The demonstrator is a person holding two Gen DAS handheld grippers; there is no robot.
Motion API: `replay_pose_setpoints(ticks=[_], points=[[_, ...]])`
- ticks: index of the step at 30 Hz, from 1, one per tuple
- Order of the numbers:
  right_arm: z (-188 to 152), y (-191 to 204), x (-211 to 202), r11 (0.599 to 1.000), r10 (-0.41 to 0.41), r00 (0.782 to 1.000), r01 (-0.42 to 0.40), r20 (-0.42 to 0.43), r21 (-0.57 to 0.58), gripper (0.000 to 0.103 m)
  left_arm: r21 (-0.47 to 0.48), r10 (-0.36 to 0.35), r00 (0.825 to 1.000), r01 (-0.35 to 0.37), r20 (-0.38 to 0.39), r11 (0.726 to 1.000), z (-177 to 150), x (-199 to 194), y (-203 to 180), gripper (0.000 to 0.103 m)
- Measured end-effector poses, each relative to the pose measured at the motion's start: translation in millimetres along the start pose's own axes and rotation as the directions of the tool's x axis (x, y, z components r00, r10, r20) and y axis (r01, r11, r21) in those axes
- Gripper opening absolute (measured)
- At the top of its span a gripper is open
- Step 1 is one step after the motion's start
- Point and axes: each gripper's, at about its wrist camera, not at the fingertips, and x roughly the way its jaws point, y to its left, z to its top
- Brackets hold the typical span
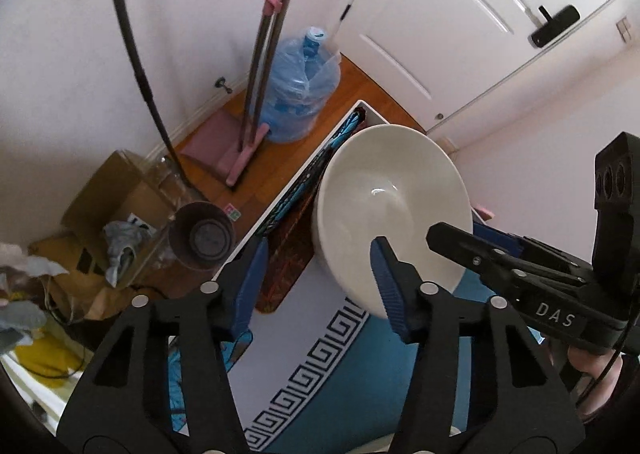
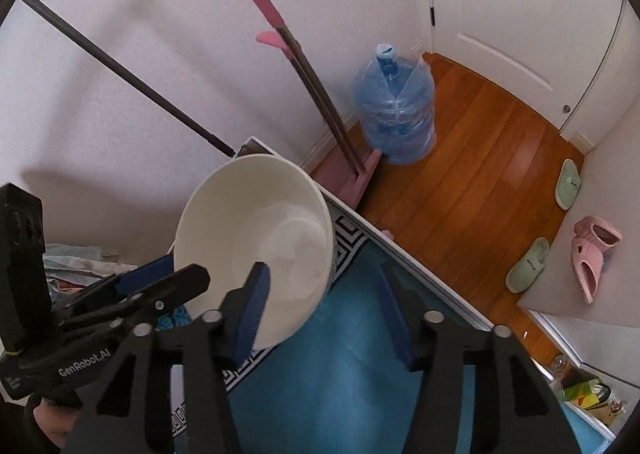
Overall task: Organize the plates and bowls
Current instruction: 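Close both grippers on the rim of the small white bowl, then carry the white bowl into the cream bowl and open both grippers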
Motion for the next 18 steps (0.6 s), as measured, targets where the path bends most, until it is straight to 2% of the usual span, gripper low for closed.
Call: replay_pose_setpoints(ticks=[2,4,8,12,18], points=[[2,0,4,1.000,-0.001,1.000,0.001,0.003,-0.003,0.042,0.004,0.009,1.000,-0.009,-0.003,1.000,1,2,1,0.037],[2,2,8,1.000,0.003,1.000,-0.003,-0.002,-0.007,0.031,0.007,0.016,1.000,-0.016,-0.005,1.000,3,5,2,0.029],[5,0,11,1.000,0.011,1.000,-0.011,-0.002,-0.002,0.017,0.011,0.021,1.000,-0.021,0.001,1.000,4,6,3,0.026],[5,1,11,1.000,0.010,1.000,-0.010,0.001,-0.002,0.016,0.007,0.017,1.000,-0.017,0.010,1.000,3,2,4,0.026],[4,-2,14,1.000,0.028,1.000,-0.028,0.013,0.001,0.016,0.027,0.022,0.997,-0.024,0.071,0.999,0,-24,0,0.024]])
